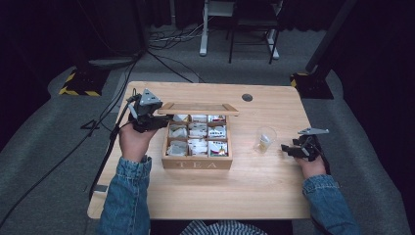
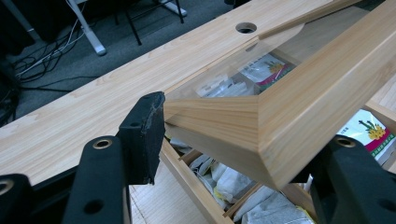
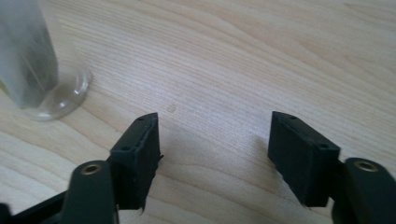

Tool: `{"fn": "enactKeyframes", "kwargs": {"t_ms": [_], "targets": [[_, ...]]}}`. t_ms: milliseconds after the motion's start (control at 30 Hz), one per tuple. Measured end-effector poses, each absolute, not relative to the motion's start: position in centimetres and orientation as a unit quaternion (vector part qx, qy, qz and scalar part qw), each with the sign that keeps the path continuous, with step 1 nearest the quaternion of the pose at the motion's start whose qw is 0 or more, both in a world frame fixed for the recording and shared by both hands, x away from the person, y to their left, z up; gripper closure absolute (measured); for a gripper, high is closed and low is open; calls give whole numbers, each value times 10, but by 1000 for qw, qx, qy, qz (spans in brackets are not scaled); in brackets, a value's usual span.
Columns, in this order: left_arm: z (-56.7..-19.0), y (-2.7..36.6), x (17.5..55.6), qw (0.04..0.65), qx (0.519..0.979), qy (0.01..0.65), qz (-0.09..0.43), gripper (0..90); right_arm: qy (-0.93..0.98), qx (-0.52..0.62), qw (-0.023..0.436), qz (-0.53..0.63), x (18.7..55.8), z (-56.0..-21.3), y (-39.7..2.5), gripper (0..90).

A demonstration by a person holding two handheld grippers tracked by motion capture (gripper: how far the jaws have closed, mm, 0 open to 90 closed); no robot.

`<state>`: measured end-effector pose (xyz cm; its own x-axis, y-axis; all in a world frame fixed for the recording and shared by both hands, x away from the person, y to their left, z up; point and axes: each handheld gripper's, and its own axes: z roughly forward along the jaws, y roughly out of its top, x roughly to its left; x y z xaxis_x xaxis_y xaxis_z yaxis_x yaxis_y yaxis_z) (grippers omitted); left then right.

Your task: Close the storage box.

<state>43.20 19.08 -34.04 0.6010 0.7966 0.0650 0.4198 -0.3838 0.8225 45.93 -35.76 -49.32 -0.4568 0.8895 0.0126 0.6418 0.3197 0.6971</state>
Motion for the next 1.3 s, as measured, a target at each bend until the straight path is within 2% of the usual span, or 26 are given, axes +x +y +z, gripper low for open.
{"fn": "enactKeyframes", "kwargs": {"t_ms": [33,167,767,1300], "targets": [[-340,191,432,404,798,381,233,427,790,485,191,324,459,-493,-358,330],[-340,191,432,405,798,380,232,427,784,470,208,347,459,-503,-359,210],[-341,189,431,400,802,381,229,407,787,463,210,350,459,-503,-359,226],[-341,188,412,377,817,373,225,400,786,464,209,350,459,-503,-359,227]]}}
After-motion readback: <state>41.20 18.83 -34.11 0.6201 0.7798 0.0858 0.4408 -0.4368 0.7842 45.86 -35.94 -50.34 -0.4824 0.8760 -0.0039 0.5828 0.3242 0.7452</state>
